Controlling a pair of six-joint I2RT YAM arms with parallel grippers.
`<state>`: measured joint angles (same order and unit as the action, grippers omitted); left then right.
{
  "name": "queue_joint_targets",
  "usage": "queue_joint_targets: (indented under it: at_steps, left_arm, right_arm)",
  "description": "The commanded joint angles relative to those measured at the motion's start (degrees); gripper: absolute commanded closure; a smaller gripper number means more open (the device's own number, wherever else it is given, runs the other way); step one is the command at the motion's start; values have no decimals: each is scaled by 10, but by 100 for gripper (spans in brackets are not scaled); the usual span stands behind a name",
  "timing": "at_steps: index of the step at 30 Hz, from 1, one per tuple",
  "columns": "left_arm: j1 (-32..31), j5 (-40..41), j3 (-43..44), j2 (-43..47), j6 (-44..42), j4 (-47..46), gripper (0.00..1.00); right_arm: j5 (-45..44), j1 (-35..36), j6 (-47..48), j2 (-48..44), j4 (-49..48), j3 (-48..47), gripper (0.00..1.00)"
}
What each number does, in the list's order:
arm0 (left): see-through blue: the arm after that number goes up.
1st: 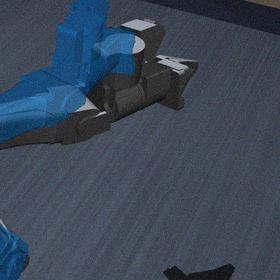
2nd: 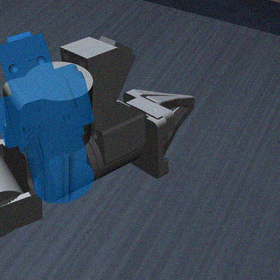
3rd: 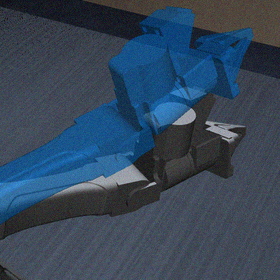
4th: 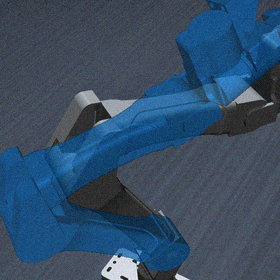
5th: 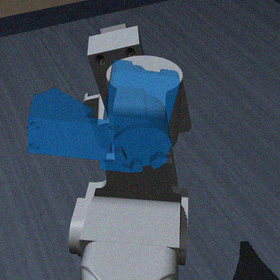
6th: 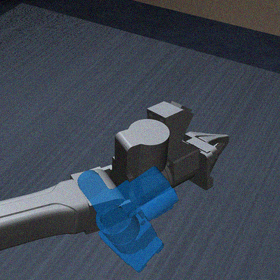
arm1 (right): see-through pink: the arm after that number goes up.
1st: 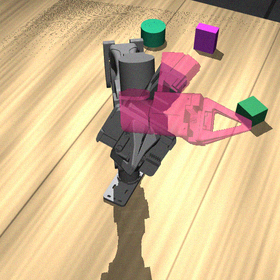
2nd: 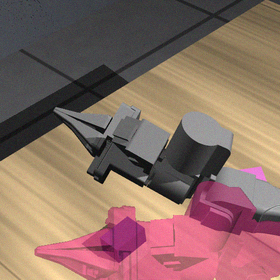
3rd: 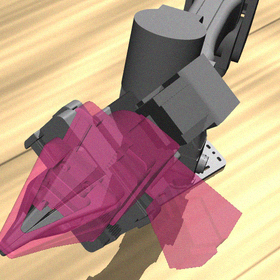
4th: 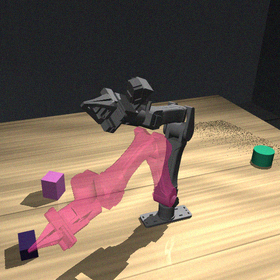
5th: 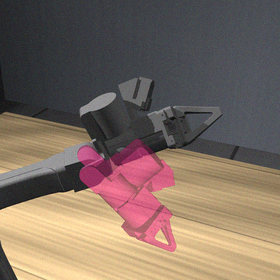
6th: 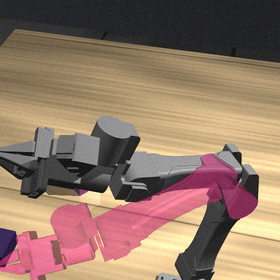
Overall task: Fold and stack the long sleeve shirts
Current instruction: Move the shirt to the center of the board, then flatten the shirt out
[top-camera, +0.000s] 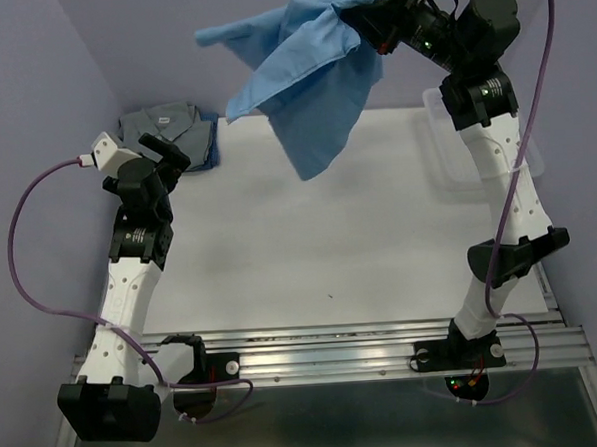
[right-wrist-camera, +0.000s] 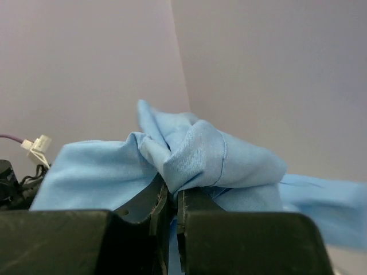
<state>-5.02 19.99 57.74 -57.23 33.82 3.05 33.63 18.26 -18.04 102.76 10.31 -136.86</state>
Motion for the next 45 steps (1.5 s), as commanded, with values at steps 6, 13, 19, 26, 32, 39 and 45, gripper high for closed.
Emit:
queue_joint_targets:
  at_steps: [6, 13, 19, 26, 32, 39, 45]
  left_arm:
    - [4, 52, -3, 21, 53, 92, 1]
    - [4, 25, -40, 32, 70, 165, 1]
    - [4, -150, -120, 15, 43, 103, 1]
    - [-23, -212, -144, -90, 33, 59, 1]
    - [-23, -115, -78, -204, 48, 23, 1]
    - [1, -101, 3, -337, 62, -25, 1]
    - [30, -94, 76, -441, 51, -23, 1]
  right_arm:
    - [-322, -17, 57, -144, -28, 428, 36]
    - [-455, -17, 1, -150, 76, 618, 0]
    - [-440, -17, -46, -202, 89, 719, 0]
    - [-379, 19, -100, -293, 110, 855, 0]
    - [-421, 72, -128, -309, 112, 925, 0]
    - [-498, 72, -109, -198, 73, 826, 0]
    - [-524, 72, -100, -92, 76, 690, 0]
